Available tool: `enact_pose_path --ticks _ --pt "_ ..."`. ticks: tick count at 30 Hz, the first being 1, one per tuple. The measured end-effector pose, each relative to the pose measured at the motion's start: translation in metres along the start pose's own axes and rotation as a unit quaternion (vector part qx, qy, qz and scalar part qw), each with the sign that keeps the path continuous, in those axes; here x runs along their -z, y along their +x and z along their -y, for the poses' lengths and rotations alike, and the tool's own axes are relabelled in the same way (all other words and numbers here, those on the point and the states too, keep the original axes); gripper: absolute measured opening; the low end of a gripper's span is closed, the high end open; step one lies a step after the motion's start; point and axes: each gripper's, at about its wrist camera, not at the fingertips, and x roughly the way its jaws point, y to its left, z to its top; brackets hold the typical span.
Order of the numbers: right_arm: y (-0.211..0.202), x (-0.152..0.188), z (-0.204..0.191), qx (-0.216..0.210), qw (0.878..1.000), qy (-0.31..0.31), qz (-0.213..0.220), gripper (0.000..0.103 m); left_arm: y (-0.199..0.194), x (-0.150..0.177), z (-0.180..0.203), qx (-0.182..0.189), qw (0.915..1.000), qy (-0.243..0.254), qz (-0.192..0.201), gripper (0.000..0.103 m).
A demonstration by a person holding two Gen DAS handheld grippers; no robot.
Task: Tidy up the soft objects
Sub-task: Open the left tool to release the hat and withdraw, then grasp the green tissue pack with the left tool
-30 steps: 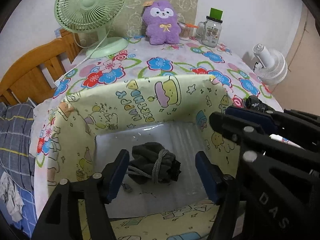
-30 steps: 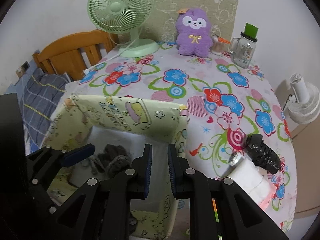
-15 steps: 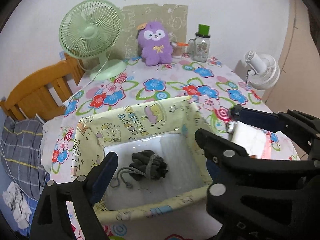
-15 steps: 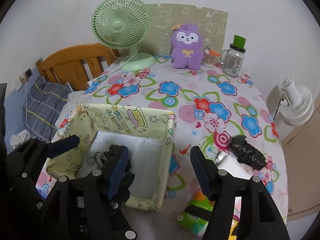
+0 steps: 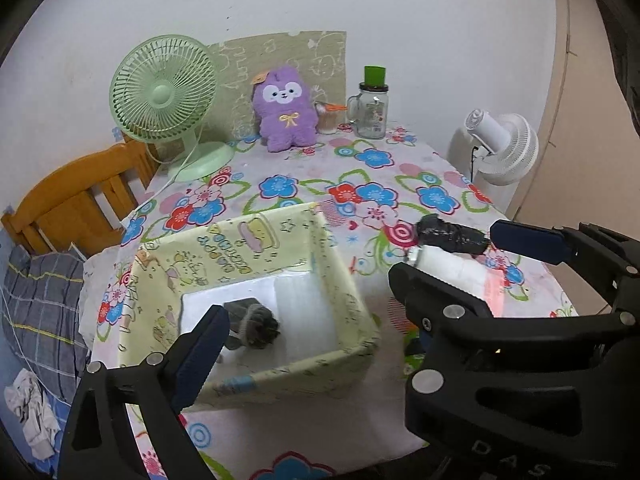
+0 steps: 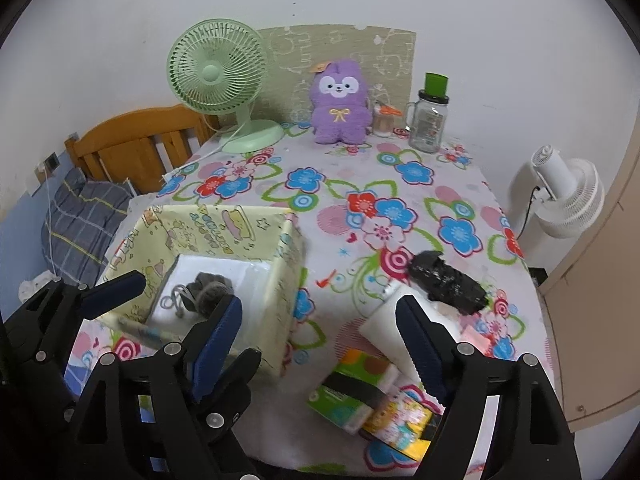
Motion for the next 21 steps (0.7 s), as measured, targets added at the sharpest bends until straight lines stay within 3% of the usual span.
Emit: enact_pose_path --ticks 21 --pt "-0.025 0.047 0.064 0.009 1.000 0.023 0.017 0.082 -0.010 0.024 0.064 0.024 0.9996 -0.001 0.014 0.097"
